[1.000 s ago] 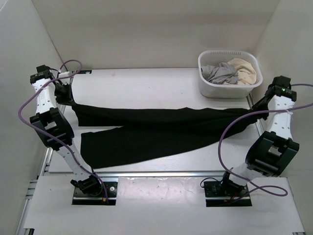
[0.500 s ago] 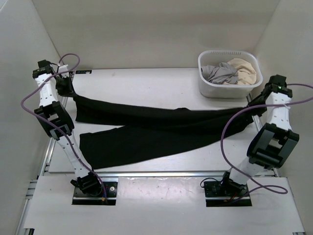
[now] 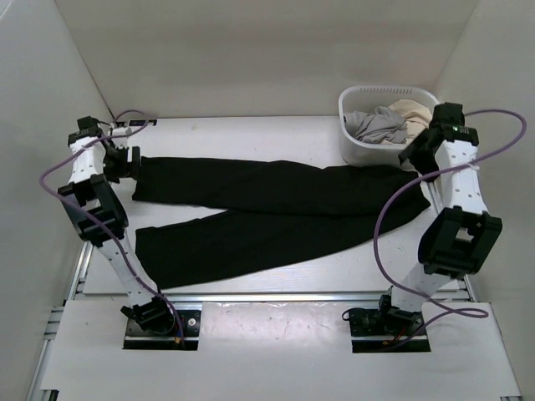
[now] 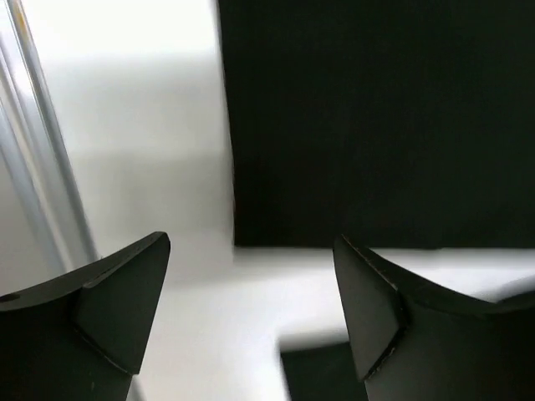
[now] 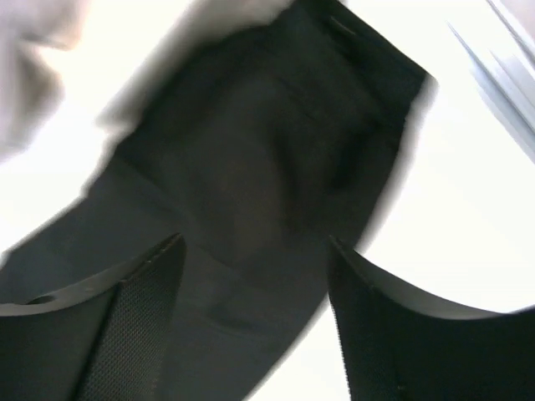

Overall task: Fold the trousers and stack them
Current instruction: Flatten the trousers out

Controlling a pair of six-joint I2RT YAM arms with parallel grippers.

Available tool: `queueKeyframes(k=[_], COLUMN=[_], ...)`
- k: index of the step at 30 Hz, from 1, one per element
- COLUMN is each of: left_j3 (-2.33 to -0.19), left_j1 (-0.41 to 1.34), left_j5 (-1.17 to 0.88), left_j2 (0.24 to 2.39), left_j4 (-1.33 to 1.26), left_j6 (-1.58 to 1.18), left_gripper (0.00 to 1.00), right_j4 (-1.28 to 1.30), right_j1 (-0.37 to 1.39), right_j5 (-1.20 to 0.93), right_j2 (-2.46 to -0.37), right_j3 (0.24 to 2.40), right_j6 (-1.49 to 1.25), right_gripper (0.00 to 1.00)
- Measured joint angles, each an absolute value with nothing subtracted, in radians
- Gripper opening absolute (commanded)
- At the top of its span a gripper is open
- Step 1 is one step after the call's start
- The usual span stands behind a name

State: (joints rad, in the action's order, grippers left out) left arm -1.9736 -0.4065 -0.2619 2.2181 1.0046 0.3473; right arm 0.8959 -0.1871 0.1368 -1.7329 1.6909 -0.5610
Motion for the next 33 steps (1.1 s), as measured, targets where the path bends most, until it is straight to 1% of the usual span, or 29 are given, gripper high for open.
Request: queueKeyframes(k=[1,4,6,8,9,12,15,18,19,21,22,23,24,25,27,28,29,30,33], left_j3=[-1.887,-1.636,-1.511,-1.399,-1.346,-1.194,-1.083,-1.039,-1.028,-0.998,-0.984,-0.973,-0.963,-0.957,-0.957,-0.957,-0.957,-0.957,-0.956], left_j1=[-0.406,-0.406,-0.405,-0.402,-0.402,-0.392,-0.374,-0.337,-0.327,-0.308,-0.303,-0.302,-0.302,-0.302,-0.303,-0.304,-0.305,-0.305,-0.305], left_j5=[-0.241,-0.182,-0.152,-0.134,-0.129,-0.118,-0.12,-0.131,-0.13,-0.117,-0.101,-0.083,-0.064,-0.049,-0.019,-0.001,0.009,0.02,0.036], left_j2=[2.146,1.913,1.783,1.688,1.657,1.629,1.654,1.662,1.662,1.663,1.665,1.666,1.667,1.67,1.682,1.686,1.688,1.69,1.69], left_j4=[0.998,1.003,1.019,1.025,1.034,1.04,1.04,1.011,0.994,0.952,0.933,0.916,0.896,0.881,0.86,0.854,0.849,0.844,0.839], left_j6=[0.382,0.472,0.513,0.543,0.551,0.56,0.547,0.53,0.525,0.513,0.507,0.501,0.494,0.488,0.48,0.479,0.473,0.474,0.471], left_gripper=[0.9,0.9,0.9,0.92,1.0,1.0,1.0,1.0,1.0,1.0,0.96,0.89,0.69,0.58,0.42,0.24,0.16,0.14,0.14], right_j4=[0.912,0.952,0.966,0.961,0.945,0.865,0.798,0.736,0.724,0.701,0.695,0.69,0.683,0.68,0.668,0.662,0.654,0.647,0.64], right_j1=[-0.192,-0.226,-0.254,-0.286,-0.304,-0.344,-0.355,-0.353,-0.351,-0.35,-0.351,-0.352,-0.353,-0.353,-0.353,-0.353,-0.356,-0.357,-0.372], right_j5=[0.159,0.207,0.22,0.218,0.205,0.173,0.145,0.12,0.115,0.104,0.1,0.094,0.088,0.084,0.078,0.076,0.075,0.072,0.06], right_j2=[-1.701,-1.624,-1.634,-1.671,-1.695,-1.739,-1.765,-1.792,-1.803,-1.827,-1.837,-1.843,-1.846,-1.846,-1.842,-1.84,-1.835,-1.828,-1.77], right_j3=[1.65,1.478,1.408,1.358,1.335,1.272,1.253,1.26,1.264,1.267,1.267,1.265,1.261,1.257,1.238,1.224,1.203,1.177,1.097], right_j6=[-0.557,-0.55,-0.549,-0.548,-0.545,-0.54,-0.534,-0.521,-0.516,-0.516,-0.517,-0.518,-0.532,-0.54,-0.546,-0.55,-0.554,-0.56,-0.586], right_gripper=[0.7,0.7,0.7,0.73,0.74,0.77,0.77,0.68,0.56,0.42,0.28,0.25,0.25,0.22,0.13,0.08,0.0,0.0,0.0])
